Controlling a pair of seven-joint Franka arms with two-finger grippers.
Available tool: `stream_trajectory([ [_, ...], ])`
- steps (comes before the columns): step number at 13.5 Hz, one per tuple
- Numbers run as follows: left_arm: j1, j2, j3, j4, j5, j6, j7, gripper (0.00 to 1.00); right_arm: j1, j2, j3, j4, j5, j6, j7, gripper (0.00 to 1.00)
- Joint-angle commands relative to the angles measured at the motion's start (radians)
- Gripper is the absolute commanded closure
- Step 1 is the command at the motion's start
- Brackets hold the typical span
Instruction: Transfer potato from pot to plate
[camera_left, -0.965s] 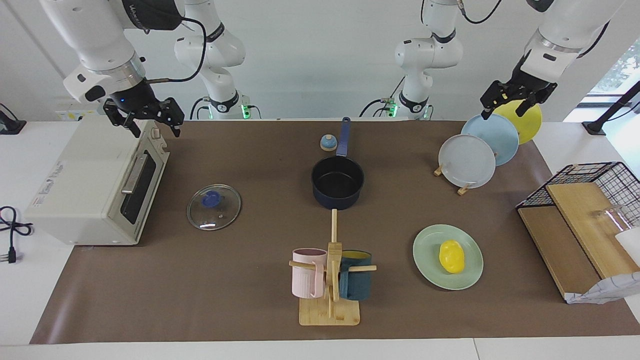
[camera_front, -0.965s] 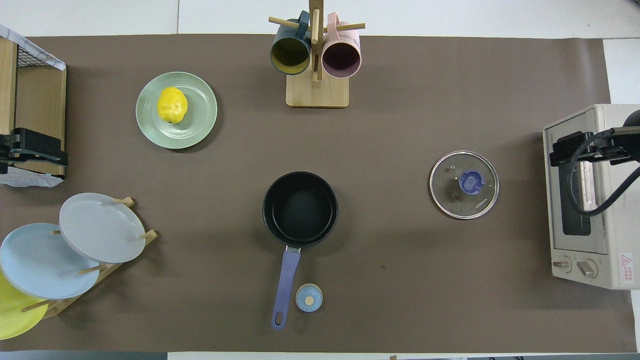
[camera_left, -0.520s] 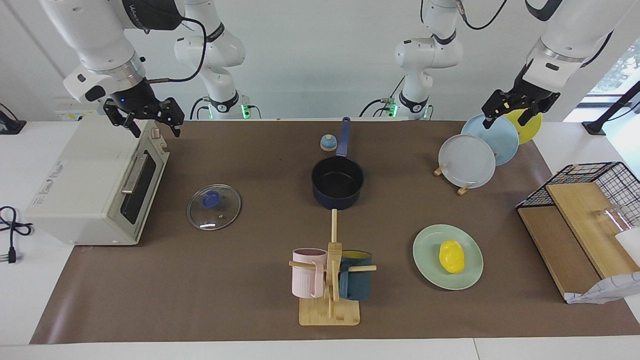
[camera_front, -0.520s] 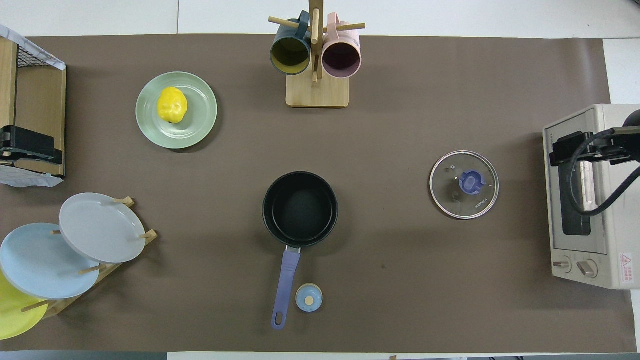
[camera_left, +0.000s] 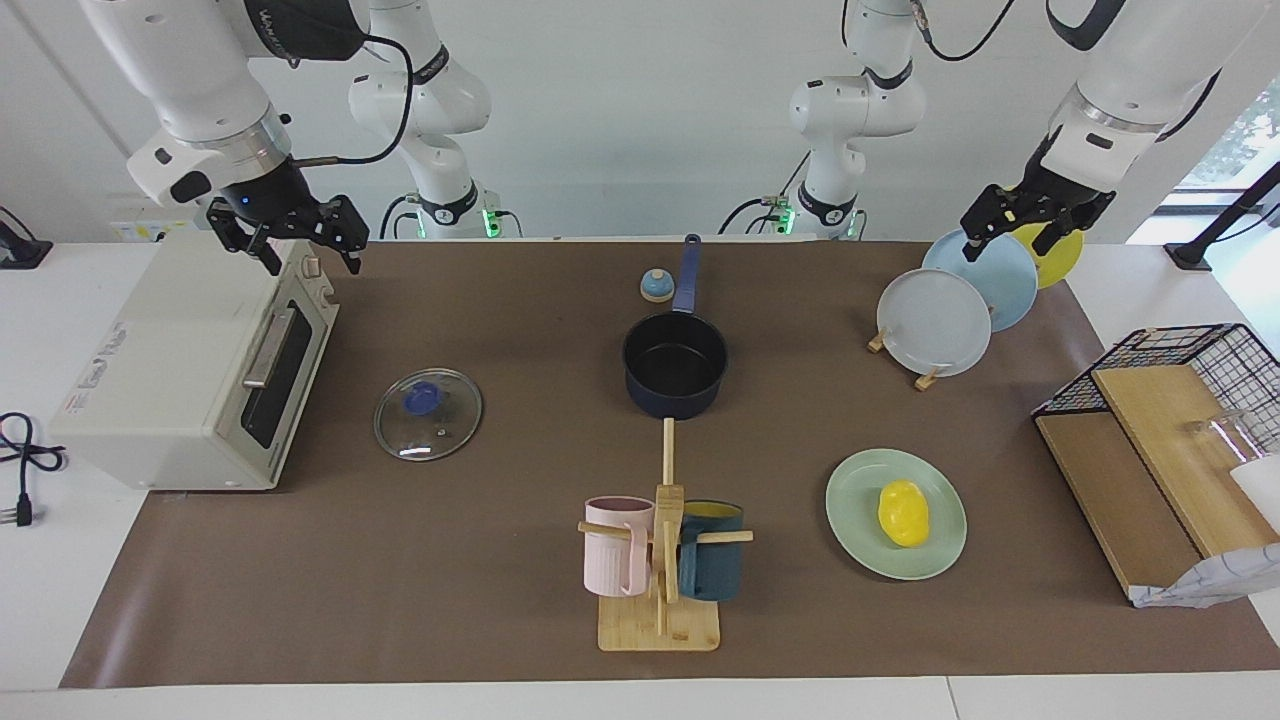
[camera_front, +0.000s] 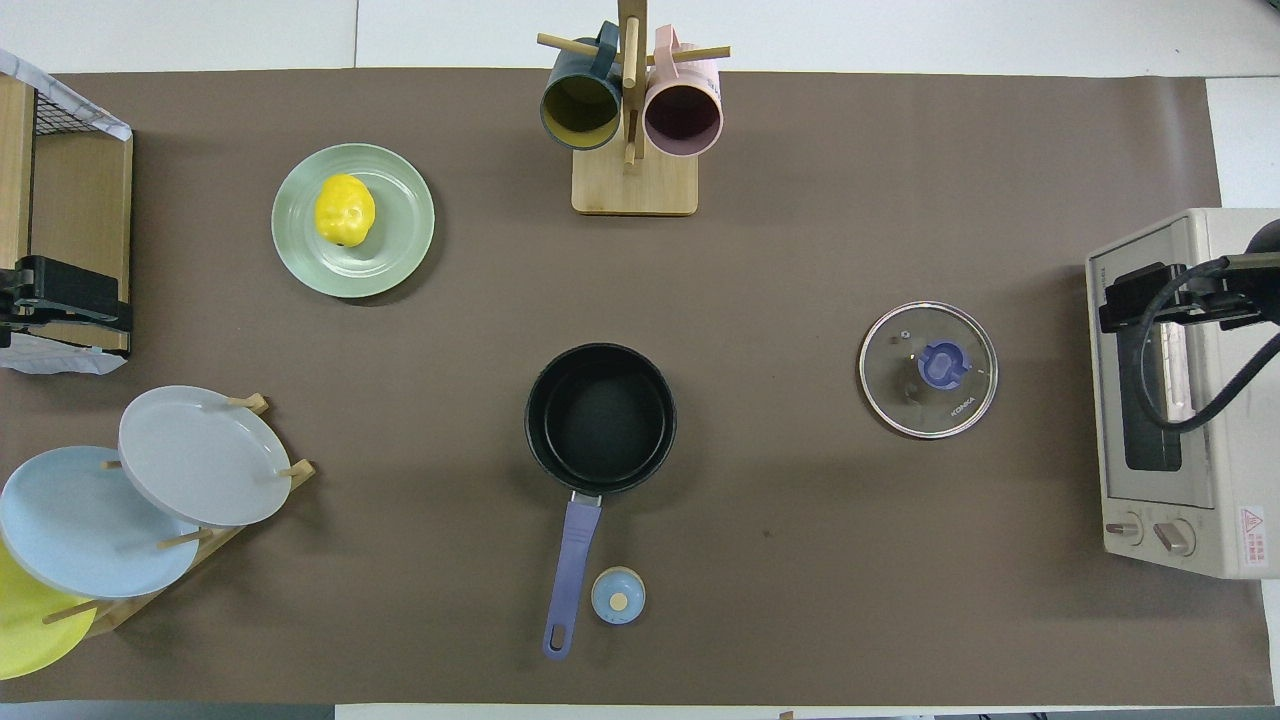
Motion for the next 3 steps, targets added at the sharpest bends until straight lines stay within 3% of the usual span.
stream_trajectory([
  [1,0.005,-0.027,-0.002,-0.029,0.0,0.018,0.016,0.0,-0.002,0.004,0.001,0.004,0.017,0.002,0.006,0.0],
  [3,0.005,-0.027,-0.002,-0.029,-0.003,0.018,0.017,0.0,-0.002,0.004,0.001,0.004,0.017,0.002,0.006,0.0],
])
